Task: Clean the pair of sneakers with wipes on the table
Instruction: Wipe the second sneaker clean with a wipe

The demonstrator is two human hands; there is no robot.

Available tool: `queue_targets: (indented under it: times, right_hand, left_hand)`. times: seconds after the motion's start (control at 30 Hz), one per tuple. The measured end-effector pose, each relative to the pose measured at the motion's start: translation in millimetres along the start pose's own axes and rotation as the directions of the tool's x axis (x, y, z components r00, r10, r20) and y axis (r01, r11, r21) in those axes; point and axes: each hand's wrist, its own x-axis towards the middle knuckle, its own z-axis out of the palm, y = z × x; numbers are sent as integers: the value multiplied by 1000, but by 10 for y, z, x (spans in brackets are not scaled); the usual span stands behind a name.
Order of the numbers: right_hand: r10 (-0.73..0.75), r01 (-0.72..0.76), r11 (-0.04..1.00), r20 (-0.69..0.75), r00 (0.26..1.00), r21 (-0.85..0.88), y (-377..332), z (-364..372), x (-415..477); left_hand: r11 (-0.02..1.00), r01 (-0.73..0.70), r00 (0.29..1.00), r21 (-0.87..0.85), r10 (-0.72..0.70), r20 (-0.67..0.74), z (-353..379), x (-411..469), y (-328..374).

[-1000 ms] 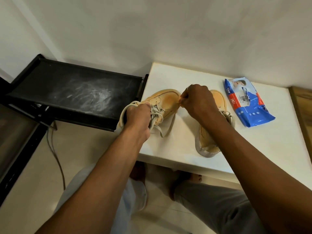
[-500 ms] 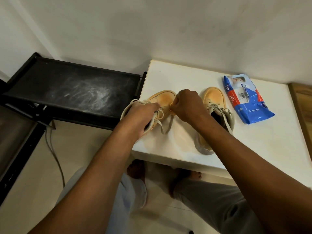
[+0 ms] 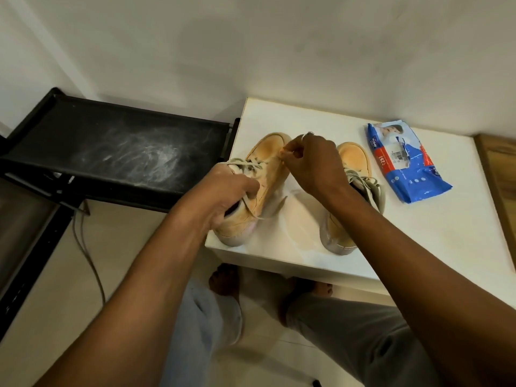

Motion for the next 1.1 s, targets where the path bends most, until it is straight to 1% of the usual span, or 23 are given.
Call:
queue_targets:
  times: [0.07, 0.13, 0.2, 0.27, 0.33, 0.43, 0.53, 0.63, 0.67, 0.7, 0.8, 0.87, 0.9, 0.97, 1.03, 1.07, 1.1]
  right_hand:
    - [-60, 63, 997, -82, 995, 41, -25, -98, 13]
    - [-98, 106, 992, -102, 990, 73, -27, -185, 16]
    - [-139, 141, 988, -37, 990, 68, -27, -230, -9]
    - [-186, 183, 982, 64, 980, 50, -24, -218, -60]
    - [-199, 193, 980, 141, 970, 56, -45, -142, -130]
    - [-211, 199, 976, 163, 964, 83, -126, -60, -197]
    - [-232, 208, 971, 242, 942, 119, -196, -93, -217]
    - [-215, 159, 970, 341, 915, 185, -212, -134, -229]
    - [-200, 141, 971, 334, 921, 195, -208, -128, -225]
    - [-184, 128, 972, 298, 937, 197, -202, -112, -216]
    - [-136, 114, 979, 129, 982, 170, -191, -33, -177]
    - [-122, 104, 980, 101, 987, 167, -201, -8, -163]
    - [-122, 99, 980, 131, 984, 173, -202, -9, -163]
    - [-142, 86, 973, 264, 954, 213, -209, -40, -186]
    - [-166, 43, 958, 427, 889, 282, -236, -79, -233]
    - [-177, 28, 953, 478, 860, 302, -249, -88, -253]
    - [-185, 25, 950, 498, 847, 311, -254, -86, -259]
  left_hand:
    - [971, 33, 996, -235, -13, 83, -26, -12, 13]
    - [928, 70, 988, -365, -14, 153, -22, -24, 29]
    - [894, 97, 983, -437, -16, 185, -30, -53, 49]
    - [869, 135, 982, -476, -51, 184, -39, -66, 76]
    - [857, 158, 984, -490, -97, 147, -52, -78, 93]
    - [862, 189, 982, -470, -164, 95, -79, -68, 92]
    - [886, 192, 981, -421, -186, 54, -99, -36, 65]
    - [902, 185, 982, -389, -179, 51, -94, -12, 55]
    - [902, 180, 984, -392, -170, 61, -86, -10, 56]
    - [901, 173, 985, -398, -157, 71, -79, -5, 58]
    - [908, 166, 983, -384, -123, 133, -70, -1, 55]
    - [921, 171, 977, -349, -111, 183, -79, 17, 30]
    - [927, 175, 974, -333, -113, 197, -89, 22, 21]
    - [925, 191, 970, -327, -128, 207, -128, 57, -11]
    - [910, 213, 965, -355, -139, 221, -156, 72, -5]
    - [903, 221, 962, -370, -140, 234, -161, 68, 4]
    - [898, 224, 962, -379, -140, 236, -170, 76, 9]
